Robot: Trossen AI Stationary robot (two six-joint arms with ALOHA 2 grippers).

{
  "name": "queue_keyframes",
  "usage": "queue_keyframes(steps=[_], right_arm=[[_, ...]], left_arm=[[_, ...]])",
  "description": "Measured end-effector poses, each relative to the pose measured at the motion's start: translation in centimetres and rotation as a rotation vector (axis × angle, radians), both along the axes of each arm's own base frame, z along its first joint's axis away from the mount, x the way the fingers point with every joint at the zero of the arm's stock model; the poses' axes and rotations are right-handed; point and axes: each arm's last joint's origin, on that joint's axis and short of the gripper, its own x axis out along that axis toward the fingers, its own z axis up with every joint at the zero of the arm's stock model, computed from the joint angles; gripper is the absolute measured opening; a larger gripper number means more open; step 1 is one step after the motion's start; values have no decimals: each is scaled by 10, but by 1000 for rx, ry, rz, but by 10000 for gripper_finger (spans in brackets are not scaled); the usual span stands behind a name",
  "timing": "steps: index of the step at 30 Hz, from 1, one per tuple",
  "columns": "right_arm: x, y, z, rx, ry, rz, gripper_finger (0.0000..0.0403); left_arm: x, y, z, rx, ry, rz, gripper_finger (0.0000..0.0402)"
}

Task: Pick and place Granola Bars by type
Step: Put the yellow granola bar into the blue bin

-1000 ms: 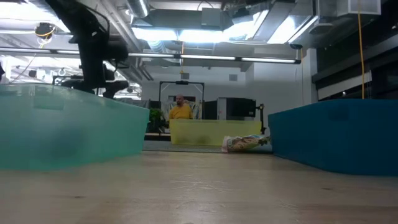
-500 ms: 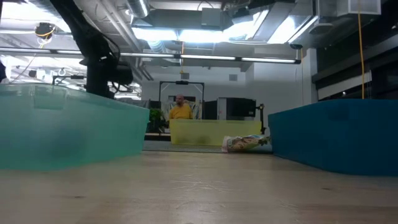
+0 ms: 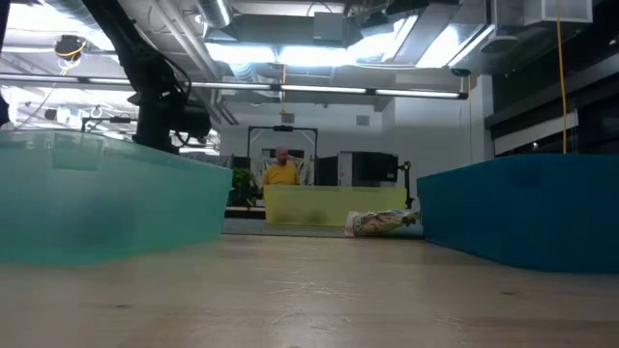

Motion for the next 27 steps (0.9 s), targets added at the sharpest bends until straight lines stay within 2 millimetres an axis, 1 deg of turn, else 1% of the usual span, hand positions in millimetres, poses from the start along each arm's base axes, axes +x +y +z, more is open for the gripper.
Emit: queue_keyframes(steps=[5,13,19,23,27], right_arm=[[0,0,0,-31,22,11,298],[0,0,-1,-35,30,13,298],[0,0,-1,-36,32,13,298],[0,0,-1,-37,33,14,298],[0,0,-1,-37,33,14,298]], left_arm=[[-1,-2,0,-15,10,7,207],[1,-5,-1,-73,-43,-1,142],[3,-8,-2,-105,-74,-8,114],[5,-13,-3,-148,-78,-24,99],[12,-20,-3,-171,-75,-56,83]])
